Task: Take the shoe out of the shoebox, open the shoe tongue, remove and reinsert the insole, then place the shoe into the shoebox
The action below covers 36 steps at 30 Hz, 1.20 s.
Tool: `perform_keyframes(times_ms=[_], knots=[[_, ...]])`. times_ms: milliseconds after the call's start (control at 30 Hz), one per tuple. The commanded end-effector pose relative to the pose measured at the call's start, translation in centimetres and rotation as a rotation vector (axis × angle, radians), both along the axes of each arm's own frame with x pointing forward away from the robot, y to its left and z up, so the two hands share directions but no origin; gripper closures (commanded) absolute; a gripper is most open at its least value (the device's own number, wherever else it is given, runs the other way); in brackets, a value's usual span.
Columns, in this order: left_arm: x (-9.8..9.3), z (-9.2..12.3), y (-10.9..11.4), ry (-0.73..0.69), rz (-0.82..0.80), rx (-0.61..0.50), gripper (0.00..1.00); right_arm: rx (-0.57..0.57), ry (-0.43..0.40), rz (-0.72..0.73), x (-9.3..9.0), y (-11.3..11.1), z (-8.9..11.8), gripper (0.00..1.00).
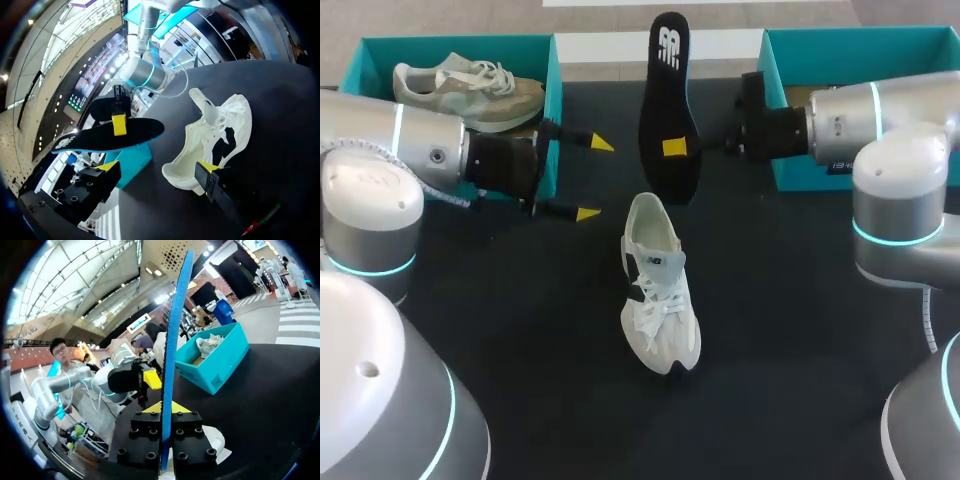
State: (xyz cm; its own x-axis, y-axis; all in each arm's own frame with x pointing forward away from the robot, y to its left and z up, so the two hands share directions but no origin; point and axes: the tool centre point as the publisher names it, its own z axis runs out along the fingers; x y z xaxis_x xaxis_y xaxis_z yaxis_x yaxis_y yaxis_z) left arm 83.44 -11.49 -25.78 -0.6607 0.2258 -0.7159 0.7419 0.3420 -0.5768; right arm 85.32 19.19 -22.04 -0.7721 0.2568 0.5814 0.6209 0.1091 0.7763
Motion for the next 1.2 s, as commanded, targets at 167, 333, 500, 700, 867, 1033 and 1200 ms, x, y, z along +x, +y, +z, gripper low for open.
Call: perform_keyframes(times_ms=[167, 333, 500, 700, 867, 1033, 1200], knots=[[-1.3, -2.0, 1.2, 0.291, 0.134, 0.066, 0.0, -0.004, -0.125, 0.036, 0.3, 1.9, -2.3, 1.0], [-1.9, -3.9, 1.3, 0.383, 0.194, 0.083, 0.0, 0.01, -0.129, 0.087, 0.1, 2.3, -3.7, 1.0], [-2.2, -5.7, 1.3, 0.435, 0.215, 0.096, 0.0, -0.018, -0.131, 0.085, -0.1, 2.4, -4.2, 1.0], [-2.3, -7.1, 0.8, 0.489, 0.26, 0.101, 0.0, -0.018, -0.131, 0.085, -0.1, 2.4, -4.2, 1.0], [-2.8, -8.1, 0.4, 0.528, 0.276, 0.125, 0.0, -0.018, -0.131, 0.085, -0.1, 2.4, -4.2, 1.0], [-3.0, -9.0, 0.3, 0.549, 0.292, 0.151, 0.0, -0.011, -0.161, 0.114, 0.5, 2.9, -5.4, 1.0], [-3.1, -9.1, 0.2, 0.563, 0.306, 0.168, 0.0, -0.004, -0.19, 0.152, 0.4, 3.6, -6.5, 1.0]])
